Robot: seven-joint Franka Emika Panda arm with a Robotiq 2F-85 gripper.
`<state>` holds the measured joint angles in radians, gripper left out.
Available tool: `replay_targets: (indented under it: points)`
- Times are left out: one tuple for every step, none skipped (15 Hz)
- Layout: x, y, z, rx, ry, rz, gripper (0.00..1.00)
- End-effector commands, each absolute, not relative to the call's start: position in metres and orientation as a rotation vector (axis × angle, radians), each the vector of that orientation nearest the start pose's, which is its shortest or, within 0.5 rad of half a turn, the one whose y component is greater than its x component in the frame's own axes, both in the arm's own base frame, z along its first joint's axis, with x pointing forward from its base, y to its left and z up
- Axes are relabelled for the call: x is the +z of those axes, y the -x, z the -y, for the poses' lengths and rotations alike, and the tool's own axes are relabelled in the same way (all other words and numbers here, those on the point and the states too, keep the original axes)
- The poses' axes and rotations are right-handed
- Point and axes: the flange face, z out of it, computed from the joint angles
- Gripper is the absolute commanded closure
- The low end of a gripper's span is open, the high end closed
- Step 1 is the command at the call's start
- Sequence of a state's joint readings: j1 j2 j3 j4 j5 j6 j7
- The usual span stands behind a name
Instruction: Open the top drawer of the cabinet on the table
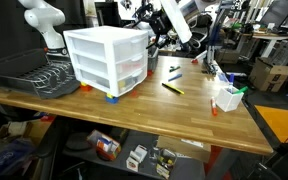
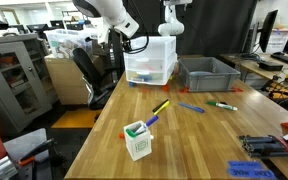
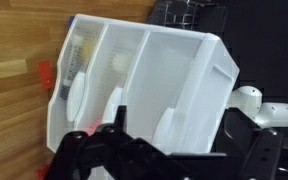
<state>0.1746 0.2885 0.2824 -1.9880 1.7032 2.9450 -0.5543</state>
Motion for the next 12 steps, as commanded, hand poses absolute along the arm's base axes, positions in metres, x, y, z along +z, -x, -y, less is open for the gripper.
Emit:
replay_targets:
  points:
    - [0.327,-0.567,-0.193,-0.628,2.14,-0.804,0.0]
    - [0.325,-0.564,-0.19,-0.648,2.14,-0.826,0.0]
    - [0.324,-0.562,-0.188,-0.67,2.141,-0.842,0.0]
    - [0.327,-0.561,-0.186,-0.705,2.145,-0.844,0.0]
    - [0.33,-0.562,-0.184,-0.727,2.137,-0.846,0.0]
    - [0.332,-0.564,-0.184,-0.747,2.121,-0.846,0.0]
    - [0.331,-0.566,-0.184,-0.759,2.108,-0.847,0.0]
    - [0.328,-0.568,-0.183,-0.772,2.102,-0.845,0.0]
    - [0.323,-0.568,-0.183,-0.776,2.1,-0.844,0.0]
    - [0.314,-0.568,-0.184,-0.775,2.099,-0.839,0.0]
    - [0.306,-0.567,-0.185,-0.77,2.1,-0.836,0.0]
    - [0.297,-0.568,-0.188,-0.764,2.096,-0.822,0.0]
